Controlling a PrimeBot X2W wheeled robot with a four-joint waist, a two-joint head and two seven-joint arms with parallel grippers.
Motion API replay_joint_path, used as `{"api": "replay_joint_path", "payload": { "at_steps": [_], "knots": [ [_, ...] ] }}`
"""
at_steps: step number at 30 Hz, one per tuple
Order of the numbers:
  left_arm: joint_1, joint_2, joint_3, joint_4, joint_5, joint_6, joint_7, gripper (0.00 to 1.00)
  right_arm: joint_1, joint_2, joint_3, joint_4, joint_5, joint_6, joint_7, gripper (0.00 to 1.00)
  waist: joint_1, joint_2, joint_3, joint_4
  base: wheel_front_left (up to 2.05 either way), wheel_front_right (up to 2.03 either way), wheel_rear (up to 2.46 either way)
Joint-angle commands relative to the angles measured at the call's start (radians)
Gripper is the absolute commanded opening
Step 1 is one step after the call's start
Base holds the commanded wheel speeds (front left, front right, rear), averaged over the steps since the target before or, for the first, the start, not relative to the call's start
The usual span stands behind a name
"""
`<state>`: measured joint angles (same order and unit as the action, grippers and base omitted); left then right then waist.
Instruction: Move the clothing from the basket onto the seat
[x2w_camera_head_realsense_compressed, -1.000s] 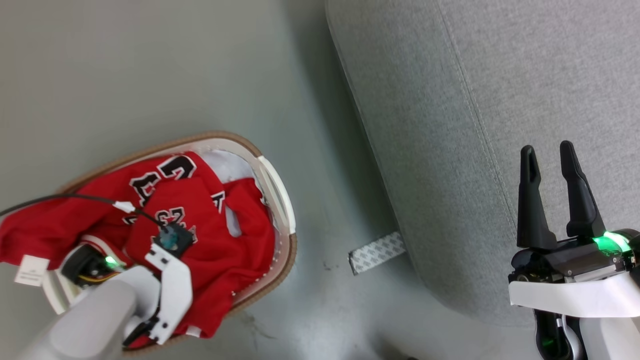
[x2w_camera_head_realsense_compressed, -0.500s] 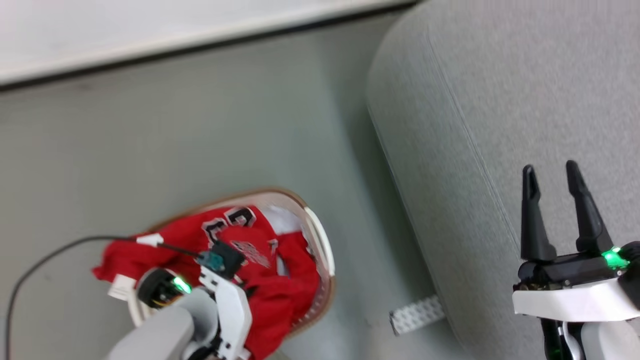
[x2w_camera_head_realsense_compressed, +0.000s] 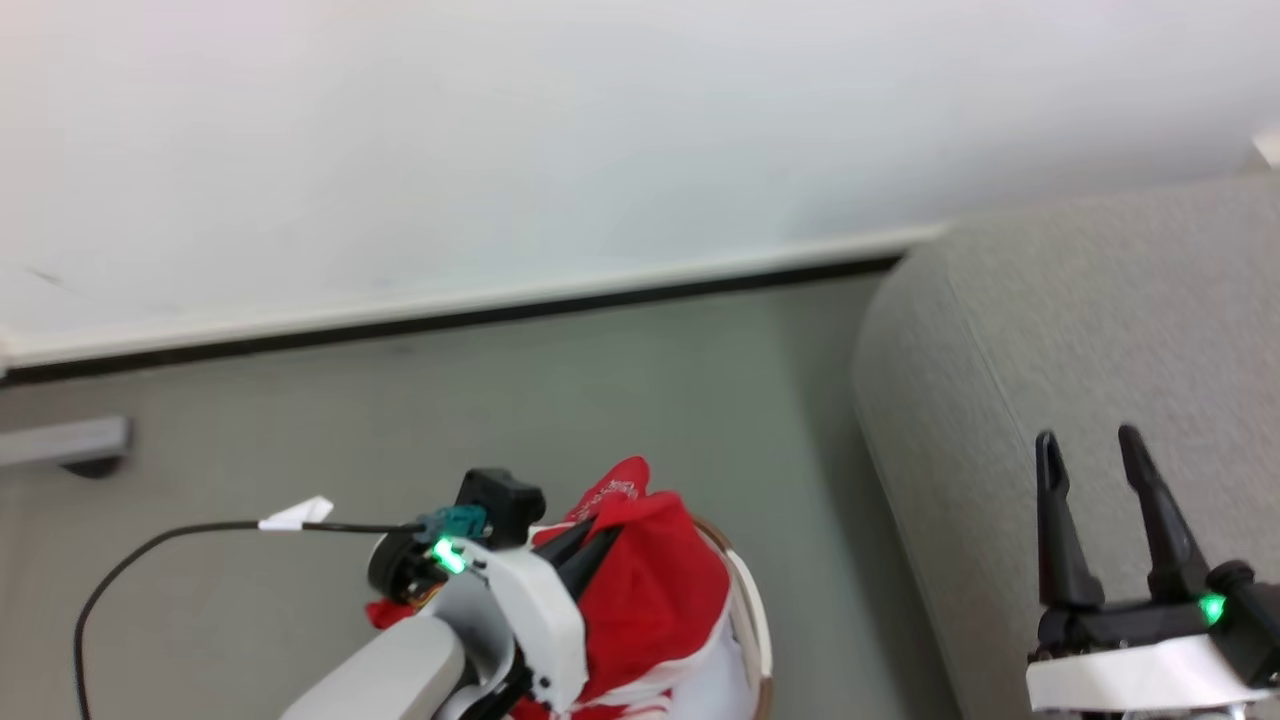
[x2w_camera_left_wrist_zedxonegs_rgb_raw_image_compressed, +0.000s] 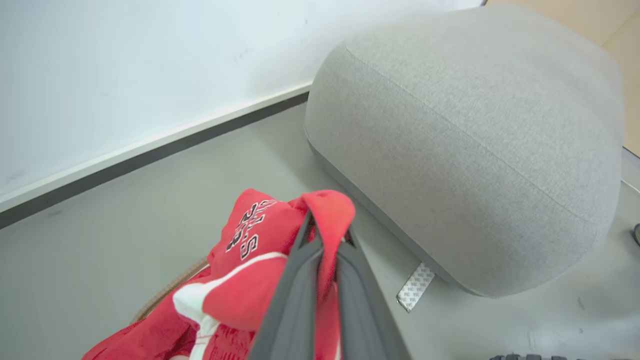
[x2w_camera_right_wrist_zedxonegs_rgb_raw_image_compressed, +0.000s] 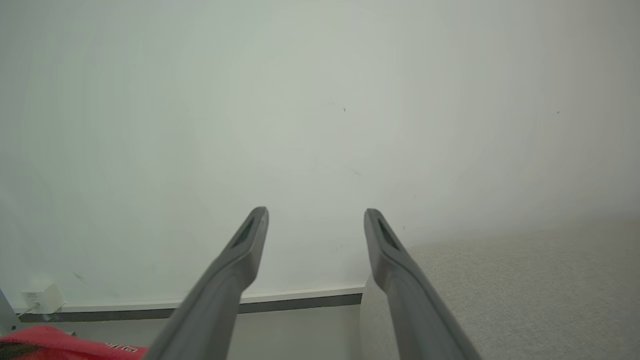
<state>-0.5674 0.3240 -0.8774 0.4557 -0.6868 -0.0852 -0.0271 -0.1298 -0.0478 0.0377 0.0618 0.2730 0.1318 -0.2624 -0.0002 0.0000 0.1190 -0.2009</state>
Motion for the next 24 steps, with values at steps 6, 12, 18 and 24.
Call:
{"api": "replay_joint_path", "payload": {
  "at_steps": [6,12,18,24],
  "knots": [
    [-0.043,-0.012,0.044,-0.139,-0.011,0.044,-0.02,0.0,0.059,-0.002,0.028,0.015,-0.001,-0.002,-0.002,1.0,0.0002,0.0,-0.129,0.109,0.0,0.0,0.0],
    [-0.124,-0.025,0.111,-0.268,-0.034,0.085,-0.02,0.0,0.071,-0.002,0.07,0.008,0.01,-0.002,-0.002,1.0,0.0002,0.0,-0.154,0.143,0.0,0.0,0.0],
    [-0.199,-0.045,0.163,-0.325,-0.056,0.108,-0.02,0.0,0.079,-0.003,0.123,0.016,0.019,-0.002,-0.002,1.0,0.0002,0.0,-0.162,0.16,0.0,0.0,0.0],
    [-0.218,-0.048,0.181,-0.326,-0.057,0.125,-0.029,0.0,0.083,-0.002,0.156,0.019,0.018,-0.002,-0.002,1.0,0.0002,0.0,-0.169,0.155,0.0,0.0,0.0]
  ]
}}
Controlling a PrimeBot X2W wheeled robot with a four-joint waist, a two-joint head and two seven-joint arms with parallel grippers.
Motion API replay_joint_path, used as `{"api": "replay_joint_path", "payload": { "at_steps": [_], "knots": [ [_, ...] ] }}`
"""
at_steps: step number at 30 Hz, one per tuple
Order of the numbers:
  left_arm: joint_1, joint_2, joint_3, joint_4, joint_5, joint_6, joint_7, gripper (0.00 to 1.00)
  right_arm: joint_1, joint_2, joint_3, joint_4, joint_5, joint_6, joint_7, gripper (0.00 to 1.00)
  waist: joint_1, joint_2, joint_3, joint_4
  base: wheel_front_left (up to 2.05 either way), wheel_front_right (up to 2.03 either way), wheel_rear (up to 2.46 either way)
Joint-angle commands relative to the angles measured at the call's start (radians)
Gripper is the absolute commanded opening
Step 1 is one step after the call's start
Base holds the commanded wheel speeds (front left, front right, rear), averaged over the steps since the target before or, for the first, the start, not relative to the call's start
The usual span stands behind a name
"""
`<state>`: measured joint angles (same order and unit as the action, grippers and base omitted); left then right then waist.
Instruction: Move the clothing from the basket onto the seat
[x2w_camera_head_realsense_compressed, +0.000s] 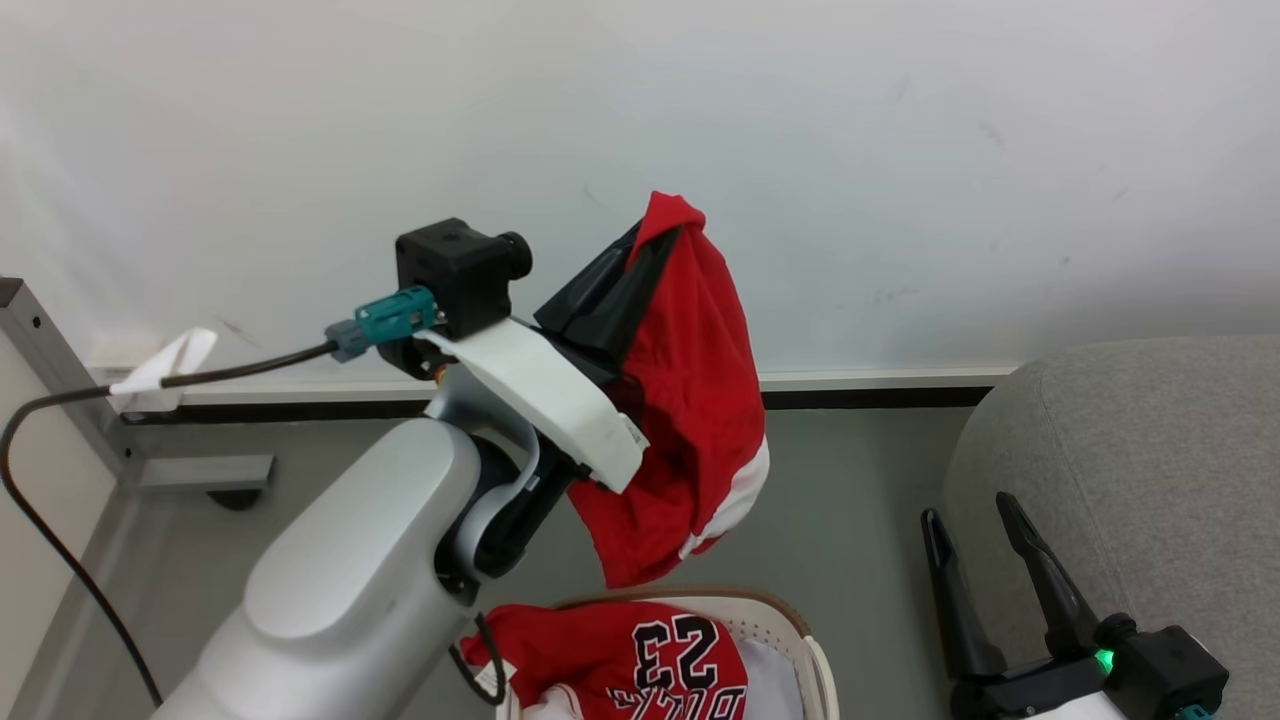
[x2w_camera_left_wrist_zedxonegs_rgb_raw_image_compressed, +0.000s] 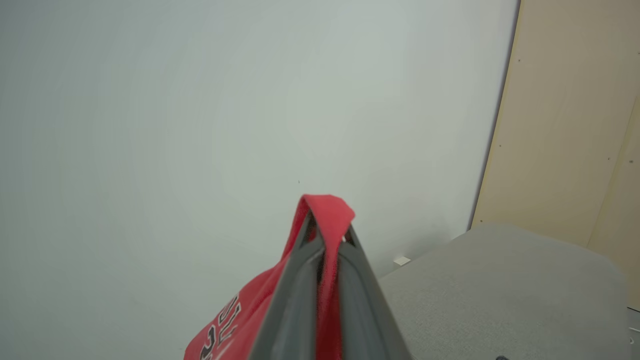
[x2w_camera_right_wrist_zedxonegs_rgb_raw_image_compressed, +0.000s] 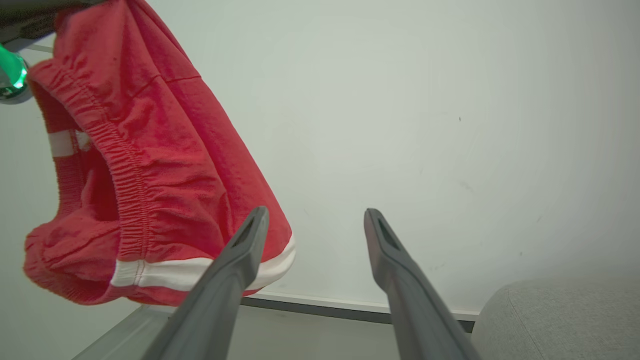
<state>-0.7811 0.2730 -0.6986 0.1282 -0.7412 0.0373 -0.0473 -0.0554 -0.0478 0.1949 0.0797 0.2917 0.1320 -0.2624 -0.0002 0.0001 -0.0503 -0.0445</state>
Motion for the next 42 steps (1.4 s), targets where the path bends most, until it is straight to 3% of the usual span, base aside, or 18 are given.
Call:
{"api": "replay_joint_path", "payload": {
  "at_steps": [1,8,17,24,36,37,38,42],
  "knots": [
    [-0.001,0.006,0.004,0.005,-0.002,0.005,-0.01,0.0,0.006,-0.003,0.003,0.001,-0.001,-0.002,-0.002,1.0,0.0002,-0.0001,0.001,-0.003,0.0,0.0,0.0],
    [0.025,0.006,0.003,0.024,-0.014,0.005,-0.019,0.0,0.001,-0.002,0.043,-0.019,0.002,-0.002,-0.002,1.0,0.0002,-0.0001,-0.003,-0.005,0.0,0.0,0.0],
    [0.042,-0.025,-0.029,0.04,-0.017,-0.002,-0.021,0.0,-0.054,-0.003,0.223,0.026,-0.013,-0.002,-0.002,1.0,0.0002,-0.0001,-0.018,0.033,0.0,0.0,0.0],
    [0.06,-0.072,-0.078,0.047,-0.019,-0.015,-0.019,0.0,-0.139,-0.003,0.288,0.129,0.03,-0.002,-0.002,1.0,0.0002,-0.0001,-0.026,0.095,0.0,0.0,0.0],
    [0.097,-0.151,-0.177,0.014,-0.022,-0.035,0.007,0.0,-0.275,-0.002,0.286,0.426,0.039,-0.002,-0.001,1.0,0.0002,-0.0001,-0.04,0.207,0.0,0.0,0.0],
    [0.097,-0.154,-0.182,0.011,-0.023,-0.034,0.006,0.0,-0.286,-0.002,0.292,0.441,0.049,-0.002,-0.001,0.85,0.0002,-0.0001,-0.04,0.212,0.0,0.0,0.0],
    [0.099,-0.157,-0.186,0.008,-0.025,-0.034,0.006,0.0,-0.296,-0.002,0.306,0.46,0.059,-0.002,-0.001,0.0,0.0002,-0.0001,-0.041,0.216,0.0,0.0,0.0],
    [0.107,-0.156,-0.194,0.009,-0.029,-0.031,0.012,0.0,-0.331,-0.004,0.313,0.499,0.101,-0.002,-0.002,0.0,0.0002,-0.0001,-0.042,0.225,0.0,0.0,0.0]
  ]
}}
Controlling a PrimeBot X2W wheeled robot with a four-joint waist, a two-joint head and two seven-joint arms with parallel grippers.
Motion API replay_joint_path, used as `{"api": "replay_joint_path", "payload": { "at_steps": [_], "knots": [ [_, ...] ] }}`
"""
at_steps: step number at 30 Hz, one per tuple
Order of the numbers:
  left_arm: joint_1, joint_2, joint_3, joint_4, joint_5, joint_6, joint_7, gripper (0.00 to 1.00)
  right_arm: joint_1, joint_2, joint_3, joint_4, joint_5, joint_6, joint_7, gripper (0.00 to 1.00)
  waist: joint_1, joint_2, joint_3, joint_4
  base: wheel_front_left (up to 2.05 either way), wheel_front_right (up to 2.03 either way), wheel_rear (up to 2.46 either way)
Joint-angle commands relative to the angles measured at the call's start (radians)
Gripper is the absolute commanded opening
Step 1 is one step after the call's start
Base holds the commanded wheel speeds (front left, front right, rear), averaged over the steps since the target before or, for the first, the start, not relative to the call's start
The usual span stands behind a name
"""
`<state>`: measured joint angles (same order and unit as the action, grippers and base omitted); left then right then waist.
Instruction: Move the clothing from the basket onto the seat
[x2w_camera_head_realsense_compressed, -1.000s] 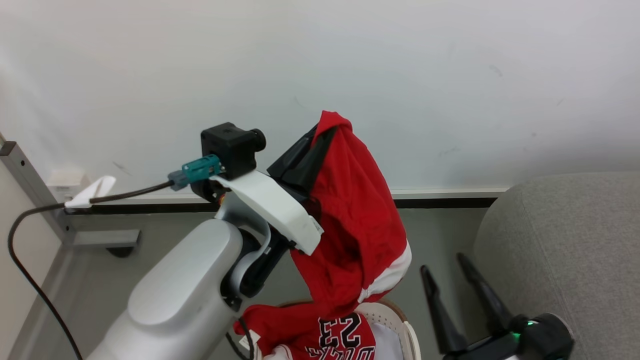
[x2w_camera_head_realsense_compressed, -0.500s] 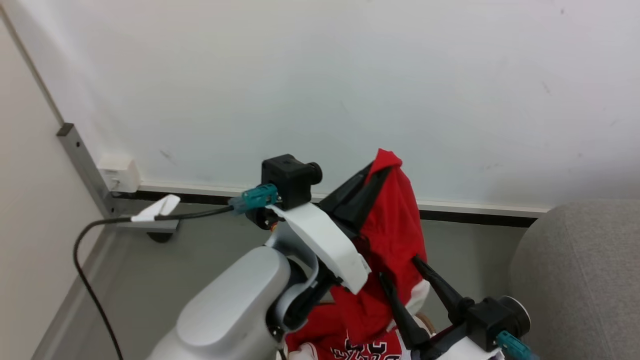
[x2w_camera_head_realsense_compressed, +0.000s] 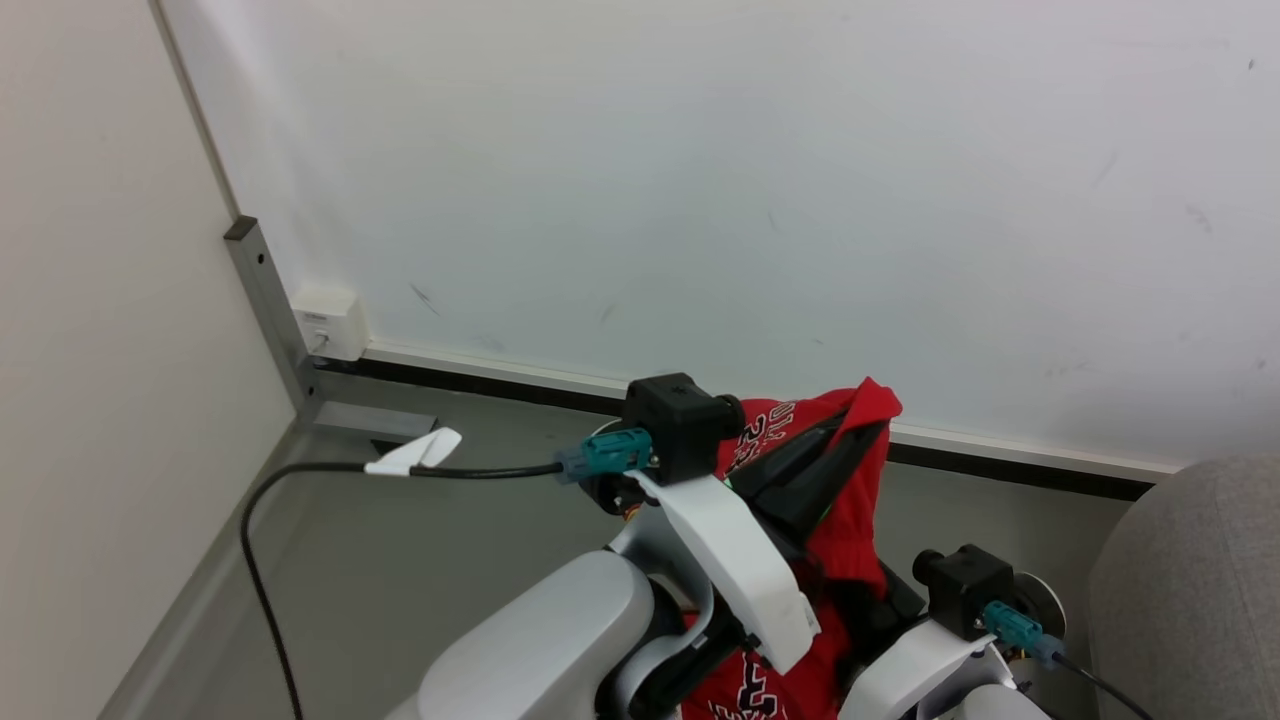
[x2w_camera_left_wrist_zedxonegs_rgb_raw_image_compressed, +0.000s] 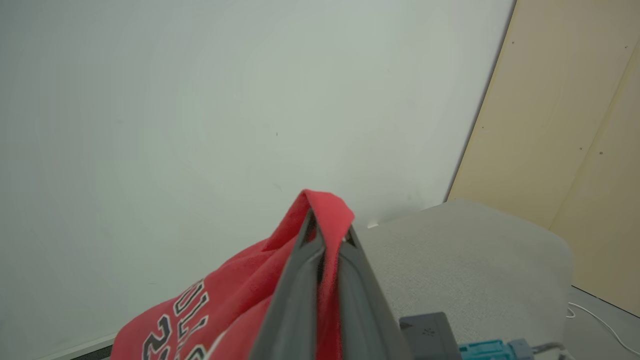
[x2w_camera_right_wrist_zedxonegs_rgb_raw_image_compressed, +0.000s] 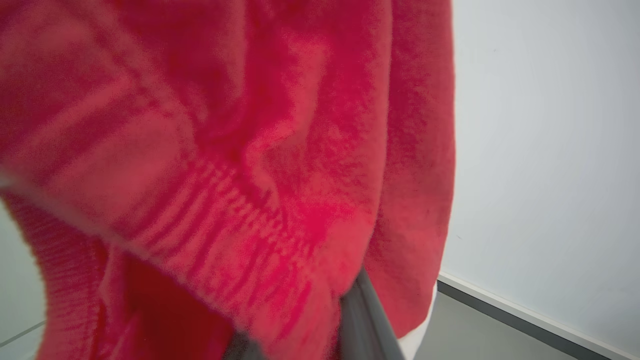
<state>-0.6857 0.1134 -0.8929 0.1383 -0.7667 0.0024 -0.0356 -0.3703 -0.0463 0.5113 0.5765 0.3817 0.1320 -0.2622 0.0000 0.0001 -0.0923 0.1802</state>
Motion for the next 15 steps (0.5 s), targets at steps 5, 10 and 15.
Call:
{"api": "replay_joint_path", "payload": {
  "at_steps": [5,10,15],
  "knots": [
    [0.014,0.021,0.009,0.009,-0.007,0.008,-0.002,0.0,-0.024,-0.004,0.002,-0.007,0.028,-0.002,-0.002,0.0,0.0,-0.0001,0.004,-0.005,0.0,0.0,0.0],
    [0.011,0.032,0.02,0.017,-0.012,0.014,-0.008,0.0,-0.015,-0.004,-0.001,-0.017,0.026,-0.002,-0.002,0.0,0.0,-0.0001,0.008,-0.015,0.0,0.0,0.0],
    [0.003,0.036,0.027,0.024,-0.017,0.017,-0.013,0.0,-0.007,-0.004,-0.008,-0.023,0.022,-0.002,-0.002,0.0,0.0,-0.0001,0.009,-0.025,0.0,0.0,0.0]
  ]
}}
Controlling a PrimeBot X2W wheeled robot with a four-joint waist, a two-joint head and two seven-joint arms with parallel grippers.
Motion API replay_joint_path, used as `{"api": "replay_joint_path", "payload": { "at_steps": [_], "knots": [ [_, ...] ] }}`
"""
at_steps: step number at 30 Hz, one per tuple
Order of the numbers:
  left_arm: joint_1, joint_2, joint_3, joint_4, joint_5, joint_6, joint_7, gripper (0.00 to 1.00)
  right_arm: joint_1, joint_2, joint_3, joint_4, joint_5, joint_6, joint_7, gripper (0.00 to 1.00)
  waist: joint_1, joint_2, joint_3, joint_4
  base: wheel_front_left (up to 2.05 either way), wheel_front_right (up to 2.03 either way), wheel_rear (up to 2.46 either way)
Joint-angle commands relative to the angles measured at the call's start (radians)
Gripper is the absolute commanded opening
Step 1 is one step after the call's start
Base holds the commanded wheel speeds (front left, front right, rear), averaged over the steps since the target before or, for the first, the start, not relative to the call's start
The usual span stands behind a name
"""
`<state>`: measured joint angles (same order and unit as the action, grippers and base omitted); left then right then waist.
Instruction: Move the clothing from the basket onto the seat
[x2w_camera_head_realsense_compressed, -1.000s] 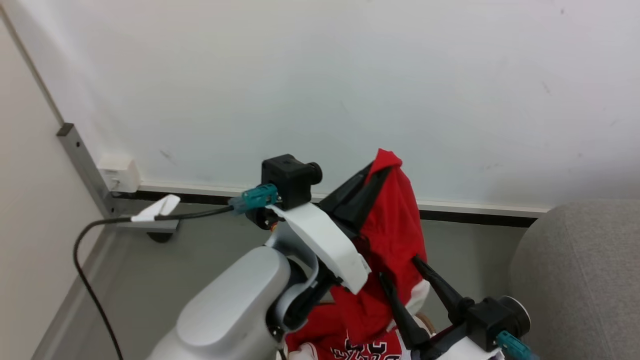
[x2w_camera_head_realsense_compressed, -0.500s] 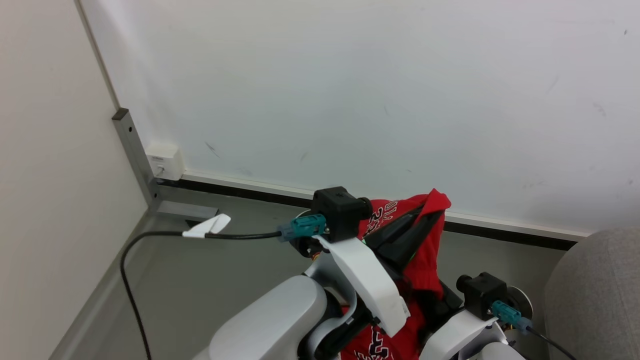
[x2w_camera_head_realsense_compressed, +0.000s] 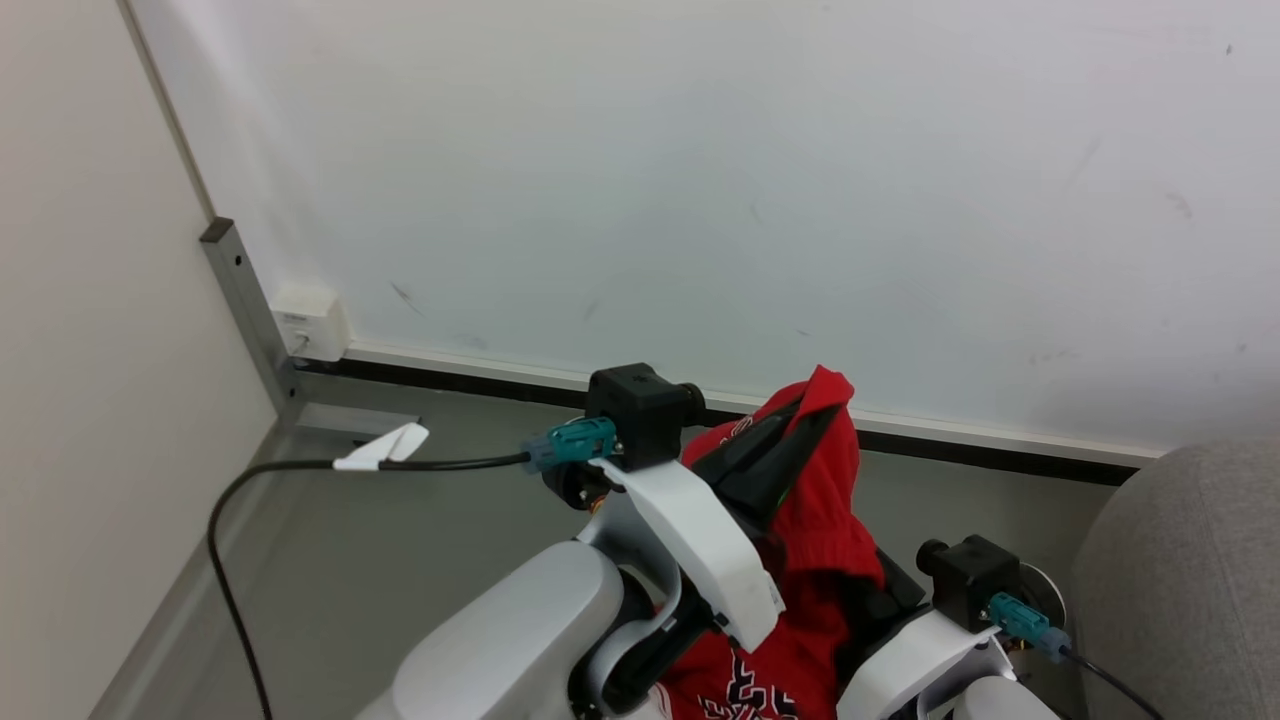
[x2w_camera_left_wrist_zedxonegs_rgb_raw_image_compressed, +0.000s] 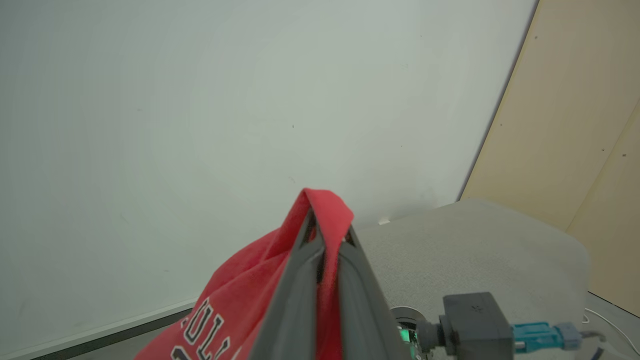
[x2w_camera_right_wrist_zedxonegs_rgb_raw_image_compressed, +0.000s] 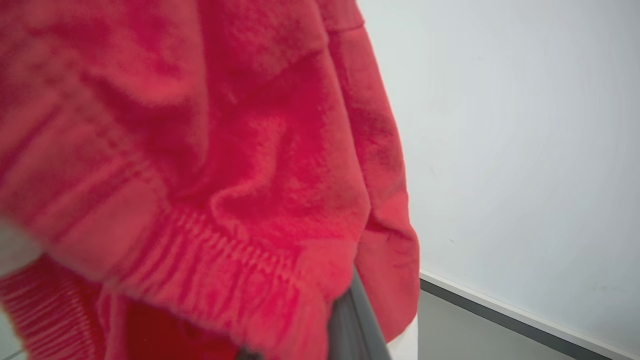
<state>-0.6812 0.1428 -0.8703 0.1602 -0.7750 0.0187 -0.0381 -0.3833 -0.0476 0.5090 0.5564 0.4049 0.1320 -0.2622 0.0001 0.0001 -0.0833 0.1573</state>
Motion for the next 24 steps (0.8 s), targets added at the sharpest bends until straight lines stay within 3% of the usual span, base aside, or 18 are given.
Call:
{"api": "replay_joint_path", "payload": {
  "at_steps": [1,9,10,11,18,24],
  "knots": [
    [0.0,0.008,0.006,0.004,-0.009,0.003,-0.011,0.0,0.004,-0.003,-0.013,-0.006,-0.002,-0.002,-0.002,0.0,-0.0001,-0.0001,0.0,-0.006,0.0,0.0,0.0],
    [0.019,0.026,0.003,0.006,-0.013,0.009,-0.004,0.0,0.015,-0.003,-0.077,-0.055,-0.012,-0.002,-0.002,0.0,-0.0001,-0.0001,0.018,-0.064,0.0,0.0,0.0],
    [0.02,0.026,0.002,0.005,-0.013,0.012,-0.004,0.69,0.015,-0.003,-0.086,-0.06,-0.014,-0.002,-0.002,0.0,-0.0001,-0.0001,0.021,-0.073,0.0,0.0,0.0],
    [0.022,0.027,0.0,0.004,-0.013,0.011,-0.002,1.0,0.015,-0.003,-0.094,-0.065,-0.016,-0.002,-0.002,0.0,-0.0001,-0.0001,0.024,-0.083,0.0,0.0,0.0],
    [0.038,0.048,-0.004,-0.014,-0.01,0.012,-0.011,1.0,0.022,-0.003,-0.18,-0.127,-0.038,-0.002,-0.002,0.0,-0.0001,-0.0001,0.046,-0.152,0.0,0.0,0.0],
    [0.071,0.093,0.009,-0.042,-0.011,0.013,-0.032,1.0,0.021,-0.003,-0.289,-0.214,-0.099,-0.002,-0.002,0.0,-0.0001,-0.0001,0.076,-0.264,0.0,0.0,0.0]
  ]
}}
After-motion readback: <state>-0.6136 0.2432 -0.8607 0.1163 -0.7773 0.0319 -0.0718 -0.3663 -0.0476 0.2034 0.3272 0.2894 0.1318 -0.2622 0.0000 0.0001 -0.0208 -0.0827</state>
